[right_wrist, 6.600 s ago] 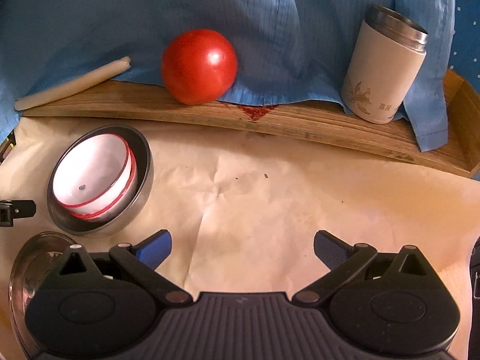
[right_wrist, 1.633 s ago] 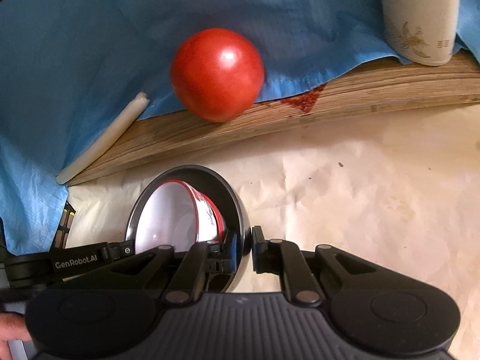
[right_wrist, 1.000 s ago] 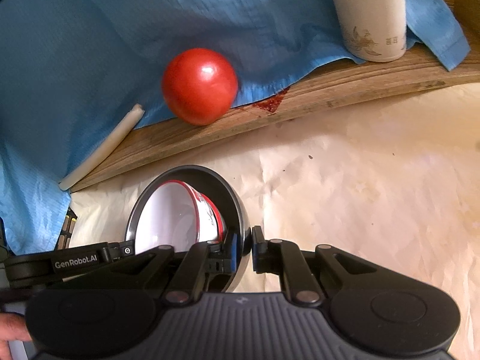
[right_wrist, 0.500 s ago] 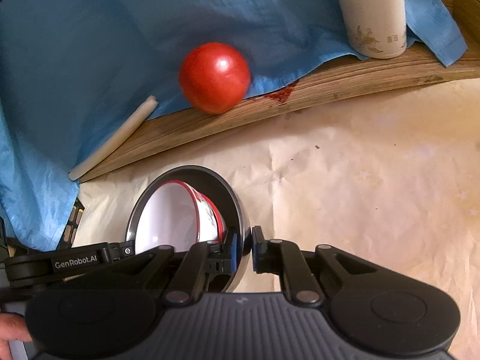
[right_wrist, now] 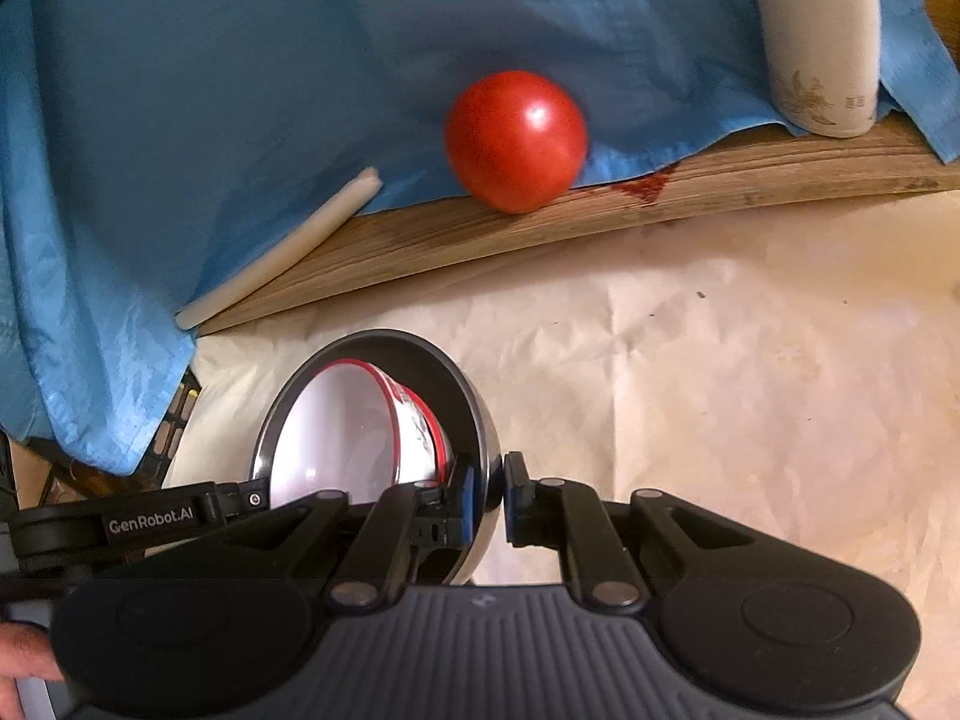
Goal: Organize plates and bowls
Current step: 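Lift the steel bowl with both tools and carry it over the steel plates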
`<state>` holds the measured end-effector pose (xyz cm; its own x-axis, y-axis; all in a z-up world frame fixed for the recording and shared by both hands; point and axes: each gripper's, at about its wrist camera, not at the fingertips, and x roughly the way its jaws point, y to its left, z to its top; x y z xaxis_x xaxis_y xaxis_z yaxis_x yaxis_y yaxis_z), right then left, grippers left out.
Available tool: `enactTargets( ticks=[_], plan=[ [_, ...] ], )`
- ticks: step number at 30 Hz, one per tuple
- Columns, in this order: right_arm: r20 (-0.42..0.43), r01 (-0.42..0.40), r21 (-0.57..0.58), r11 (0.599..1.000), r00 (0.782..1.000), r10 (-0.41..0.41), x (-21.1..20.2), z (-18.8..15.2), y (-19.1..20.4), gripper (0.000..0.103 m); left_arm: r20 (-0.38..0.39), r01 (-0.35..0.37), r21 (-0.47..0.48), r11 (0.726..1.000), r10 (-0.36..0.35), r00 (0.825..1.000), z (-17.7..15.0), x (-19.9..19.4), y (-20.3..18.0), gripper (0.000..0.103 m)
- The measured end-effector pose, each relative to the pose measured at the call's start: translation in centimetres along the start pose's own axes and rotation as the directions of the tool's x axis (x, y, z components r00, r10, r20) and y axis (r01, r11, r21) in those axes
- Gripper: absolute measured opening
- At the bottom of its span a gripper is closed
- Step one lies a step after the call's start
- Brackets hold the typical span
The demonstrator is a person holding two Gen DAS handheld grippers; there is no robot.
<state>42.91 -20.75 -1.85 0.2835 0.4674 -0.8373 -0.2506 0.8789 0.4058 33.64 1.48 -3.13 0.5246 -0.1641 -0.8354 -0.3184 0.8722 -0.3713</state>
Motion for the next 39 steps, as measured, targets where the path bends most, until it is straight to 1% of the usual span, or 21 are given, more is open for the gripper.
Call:
enactTargets(
  ticks=[24, 32, 39],
  plan=[
    [-0.056, -0.038, -0.073, 0.997, 0.998, 0.034, 0.9, -1.9, 3.7, 0.011, 0.006, -0.032, -0.061, 0.998, 0.033, 0.999, -1.7, -2.9, 3.8, 0.008],
    [-0.083, -0.037, -0.072, 0.997, 0.996, 0.031, 1.0, -2.7, 3.8, 0.011, -0.016, -0.030, -0.063, 0.998, 0.029, 0.999, -2.2, -3.1, 4.4, 0.008],
    [-0.084, -0.024, -0.063, 0.998, 0.996, 0.019, 0.6, -3.2, 3.7, 0.011, -0.030, -0.017, -0.050, 0.999, 0.015, 0.999, -2.4, -3.0, 4.4, 0.008]
  ],
)
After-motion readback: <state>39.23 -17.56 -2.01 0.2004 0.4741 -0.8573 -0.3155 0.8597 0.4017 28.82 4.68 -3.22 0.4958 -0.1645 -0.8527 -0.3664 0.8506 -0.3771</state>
